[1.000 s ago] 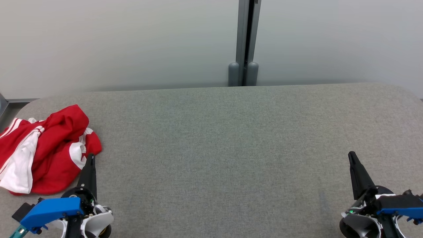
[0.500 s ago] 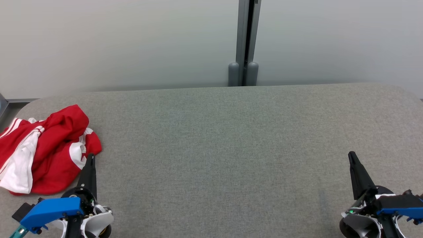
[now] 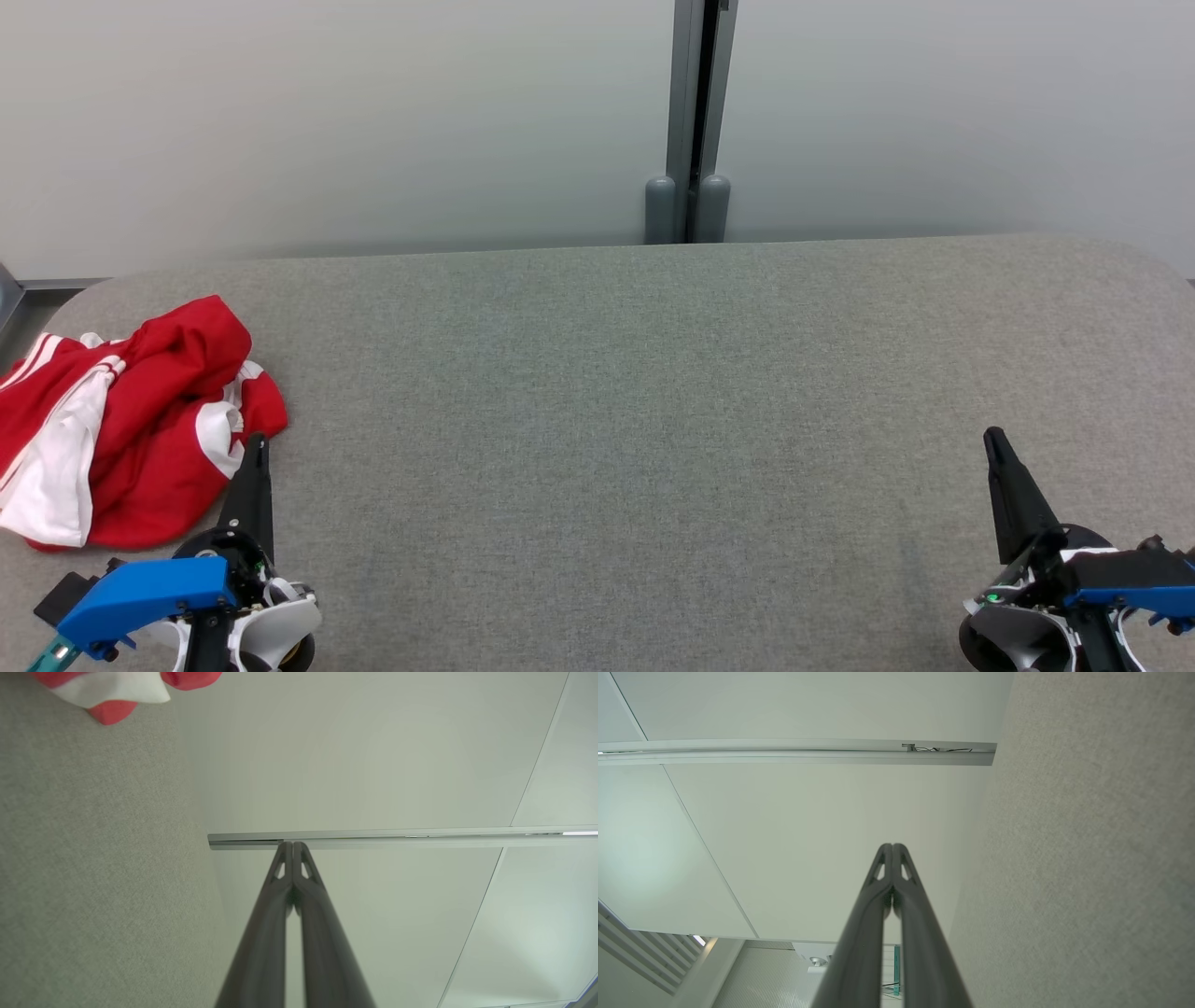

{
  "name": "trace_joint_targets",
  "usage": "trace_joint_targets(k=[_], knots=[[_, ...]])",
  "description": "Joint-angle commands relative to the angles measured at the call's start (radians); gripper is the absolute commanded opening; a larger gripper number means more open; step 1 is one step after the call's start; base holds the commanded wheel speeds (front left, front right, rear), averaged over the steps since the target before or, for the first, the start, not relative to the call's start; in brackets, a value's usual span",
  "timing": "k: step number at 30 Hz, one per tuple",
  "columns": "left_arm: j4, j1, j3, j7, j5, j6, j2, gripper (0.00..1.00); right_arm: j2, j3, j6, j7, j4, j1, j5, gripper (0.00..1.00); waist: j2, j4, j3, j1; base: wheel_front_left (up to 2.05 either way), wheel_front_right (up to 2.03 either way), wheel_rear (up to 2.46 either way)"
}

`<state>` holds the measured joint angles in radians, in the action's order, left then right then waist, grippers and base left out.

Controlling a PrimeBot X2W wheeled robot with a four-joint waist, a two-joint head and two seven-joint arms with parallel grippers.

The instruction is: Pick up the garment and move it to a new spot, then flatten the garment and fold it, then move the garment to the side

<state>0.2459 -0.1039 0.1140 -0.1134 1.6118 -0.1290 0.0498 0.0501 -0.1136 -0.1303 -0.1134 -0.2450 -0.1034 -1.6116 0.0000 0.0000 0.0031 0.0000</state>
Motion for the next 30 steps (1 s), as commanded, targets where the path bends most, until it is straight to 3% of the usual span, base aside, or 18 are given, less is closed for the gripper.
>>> trace_joint_targets(k=[1, 27, 28, 30], knots=[[-0.001, -0.010, 0.000, -0.004, 0.002, -0.005, 0.001, 0.00, -0.001, 0.000, -0.001, -0.003, -0.001, -0.011, -0.003, 0.00, 0.0000, 0.000, 0.000, 0.0000, 0.00, 0.00, 0.00], [-0.001, -0.010, 0.000, -0.004, 0.002, -0.005, 0.001, 0.00, -0.001, 0.000, -0.001, -0.003, -0.001, -0.011, -0.003, 0.00, 0.0000, 0.000, 0.000, 0.0000, 0.00, 0.00, 0.00], [0.002, 0.001, 0.000, 0.000, 0.000, 0.000, 0.000, 1.00, 0.000, 0.000, 0.000, 0.000, -0.001, 0.001, 0.000, 1.00, 0.0000, 0.000, 0.000, 0.0000, 0.00, 0.00, 0.00], [0.017, 0.014, 0.000, 0.001, 0.000, 0.000, -0.003, 1.00, -0.003, 0.001, 0.001, 0.000, -0.016, 0.014, 0.000, 1.00, 0.0000, 0.000, 0.000, 0.0000, 0.00, 0.00, 0.00]])
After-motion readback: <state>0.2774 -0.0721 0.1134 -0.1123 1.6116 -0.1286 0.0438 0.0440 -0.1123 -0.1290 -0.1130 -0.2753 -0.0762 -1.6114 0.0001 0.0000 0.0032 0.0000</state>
